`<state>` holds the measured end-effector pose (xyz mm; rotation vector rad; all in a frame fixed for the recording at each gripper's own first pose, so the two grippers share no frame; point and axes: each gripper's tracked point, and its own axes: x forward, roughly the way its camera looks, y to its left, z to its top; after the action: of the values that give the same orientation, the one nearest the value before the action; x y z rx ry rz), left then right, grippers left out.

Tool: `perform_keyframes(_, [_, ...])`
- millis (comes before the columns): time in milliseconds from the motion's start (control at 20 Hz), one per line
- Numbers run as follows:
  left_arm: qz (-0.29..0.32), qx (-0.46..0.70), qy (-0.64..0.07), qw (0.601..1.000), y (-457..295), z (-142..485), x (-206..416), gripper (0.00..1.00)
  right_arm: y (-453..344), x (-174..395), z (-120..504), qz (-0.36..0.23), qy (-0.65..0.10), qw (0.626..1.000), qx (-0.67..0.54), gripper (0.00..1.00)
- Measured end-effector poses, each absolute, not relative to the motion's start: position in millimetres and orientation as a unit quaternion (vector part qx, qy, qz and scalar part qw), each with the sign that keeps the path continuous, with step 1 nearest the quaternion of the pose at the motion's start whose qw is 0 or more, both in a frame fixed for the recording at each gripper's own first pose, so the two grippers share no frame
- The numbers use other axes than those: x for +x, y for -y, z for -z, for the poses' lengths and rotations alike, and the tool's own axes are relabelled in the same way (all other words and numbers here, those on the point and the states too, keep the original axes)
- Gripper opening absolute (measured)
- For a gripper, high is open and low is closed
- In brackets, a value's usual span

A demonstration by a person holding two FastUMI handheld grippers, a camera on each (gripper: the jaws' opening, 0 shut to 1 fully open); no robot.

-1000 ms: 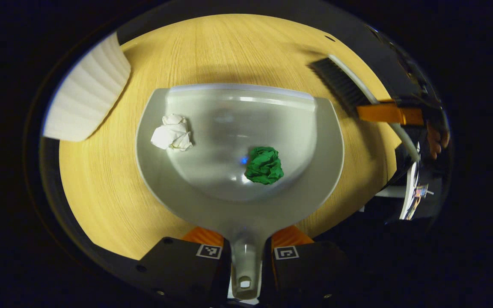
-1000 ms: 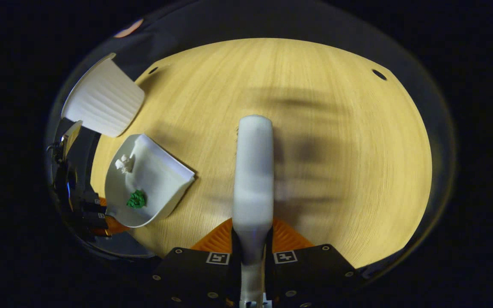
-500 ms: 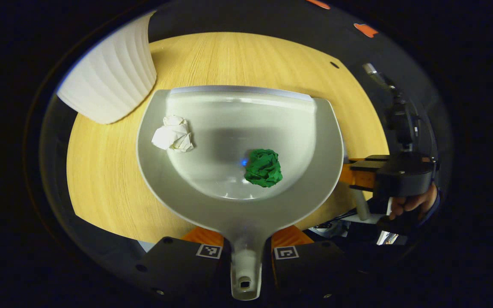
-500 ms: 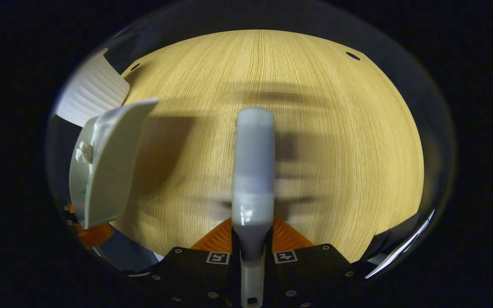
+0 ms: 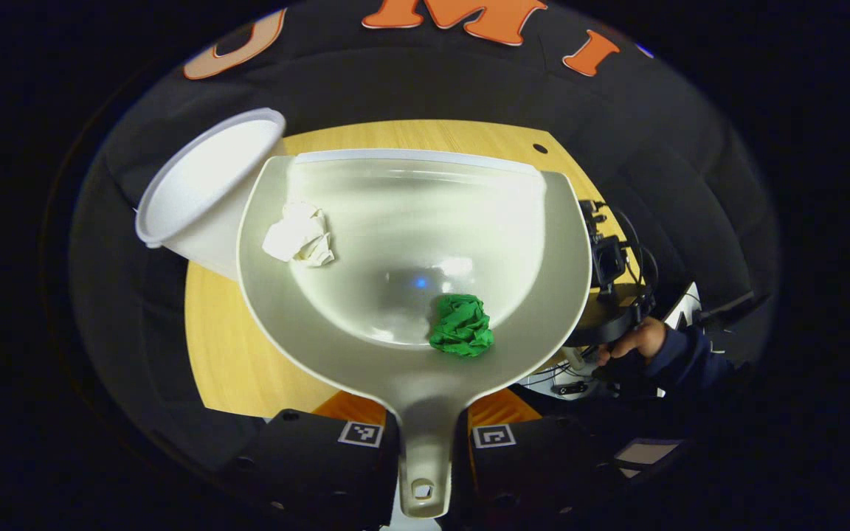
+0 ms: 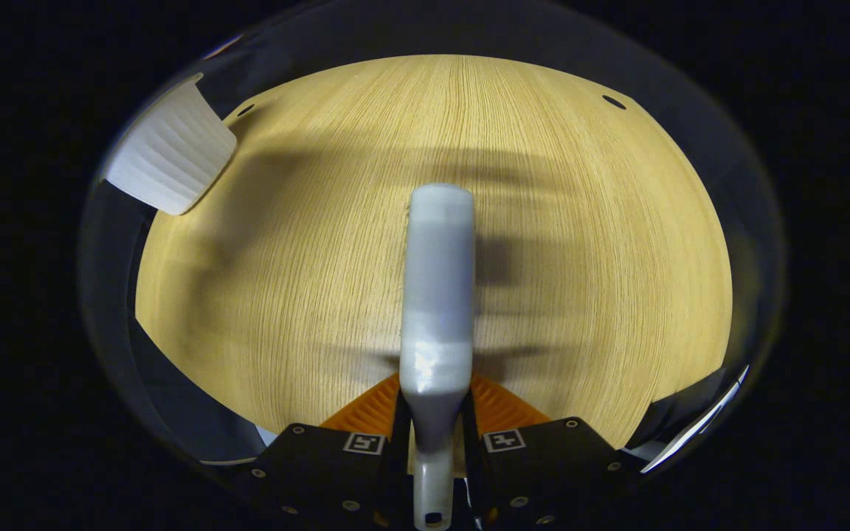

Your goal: Pick up the small broom and dustpan from the desktop, sweep the trash into the dustpan with the broom, and then empty the trash into the garbage bin.

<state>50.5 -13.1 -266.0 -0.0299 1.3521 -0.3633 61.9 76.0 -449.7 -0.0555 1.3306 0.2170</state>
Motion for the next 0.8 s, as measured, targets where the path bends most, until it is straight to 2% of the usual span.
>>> perform_keyframes(150, [0.137, -0.004, -0.608, 0.782, 13.4, 278.4, 52.3, 0.3, -77.4, 63.0, 445.2, -0.105, -0.61, 0.785, -0.016, 0.42])
perform_keyframes(300, [0.099, -0.023, -0.603, 0.791, 15.0, 304.1, 61.8, 0.3, -78.3, 68.0, 441.1, -0.106, -0.6, 0.793, -0.012, 0.64])
perform_keyframes(400, [0.065, -0.025, -0.606, 0.792, 9.5, 337.8, 73.4, 0.3, -78.6, 70.3, 438.1, -0.102, -0.597, 0.796, -0.005, 0.71])
perform_keyframes(600, [0.008, 0.011, -0.618, 0.786, -18.0, 388.9, 81.1, 0.29, -70.9, 73.8, 434.7, -0.089, -0.59, 0.803, 0.011, 0.81])
perform_keyframes(800, [-0.008, 0.098, -0.626, 0.773, -36.4, 427.0, 92.3, 0.29, -64.3, 70.9, 430.3, -0.082, -0.587, 0.805, 0.029, 0.86])
